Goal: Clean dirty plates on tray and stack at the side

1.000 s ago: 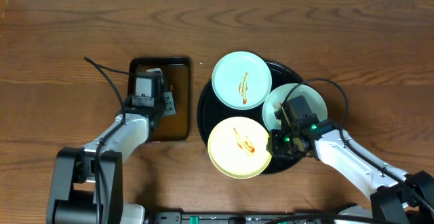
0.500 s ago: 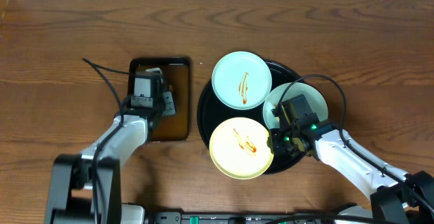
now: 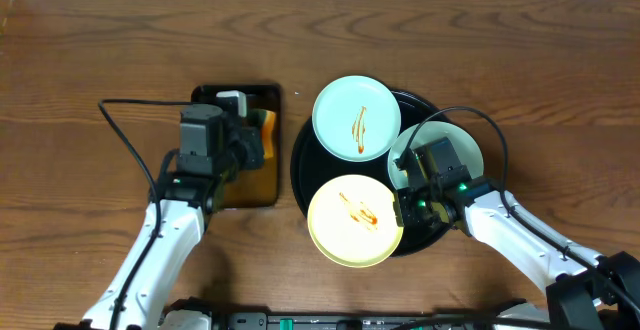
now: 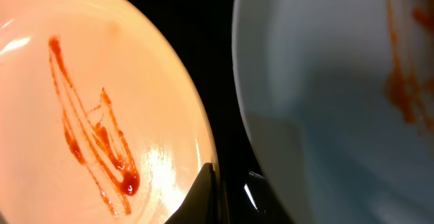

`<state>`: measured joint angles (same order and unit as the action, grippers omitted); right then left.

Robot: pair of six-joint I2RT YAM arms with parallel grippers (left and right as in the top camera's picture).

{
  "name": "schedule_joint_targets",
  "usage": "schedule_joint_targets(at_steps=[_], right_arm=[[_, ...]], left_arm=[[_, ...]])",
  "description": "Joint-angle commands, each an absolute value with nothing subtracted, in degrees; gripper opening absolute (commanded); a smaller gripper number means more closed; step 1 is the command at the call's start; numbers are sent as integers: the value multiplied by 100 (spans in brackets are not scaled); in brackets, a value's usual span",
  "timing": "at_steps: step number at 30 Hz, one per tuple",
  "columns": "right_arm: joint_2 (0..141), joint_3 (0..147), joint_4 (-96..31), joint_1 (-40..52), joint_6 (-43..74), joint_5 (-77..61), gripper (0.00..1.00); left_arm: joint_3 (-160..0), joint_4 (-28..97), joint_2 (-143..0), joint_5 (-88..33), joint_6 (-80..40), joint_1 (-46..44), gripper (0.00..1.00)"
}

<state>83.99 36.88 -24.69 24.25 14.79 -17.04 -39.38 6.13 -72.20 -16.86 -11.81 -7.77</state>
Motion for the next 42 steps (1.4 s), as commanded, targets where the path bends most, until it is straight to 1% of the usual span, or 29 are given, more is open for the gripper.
schedule_joint_targets(at_steps=[1,7,10,13,15,22,26,34,42], right_arm=[[8425,3660,-2421,2473,1295,-1739,1],[8425,3658,-2443,2473,1297,-1737,1],[8425,3660,-2443,2473,1297,-1737,1],[8425,3660,-2447,2473,1280,-1739,1],[8425,3660,-2445,2473,1253,-1739,1],[8425,3660,-2440,2473,1258,-1739,1],[8425,3660,-2447,2473,1256,-1739,1],[8423,3660,-2445,2473,1258,-1739,1],[8423,3660,-2447,2473,1258,-1739,1]], left_arm=[[-4062,617,-7172,-2040,-1146,-963,7],[-4062,615,-7190,-1868,-1142,-996,7],[-4062,611,-7190,-1374,-1072,-996,7],[-4062,572,-7190,-471,-1055,-996,7],[-4062,513,-7190,-287,-1052,-996,7],[-4062,445,-7277,-322,-1127,-1011,7],[-4062,344,-7627,-322,-1127,-1011,8],[-4062,51,-8586,-858,-1164,-1017,7],[-4062,12,-9011,-856,-1166,-1404,7]])
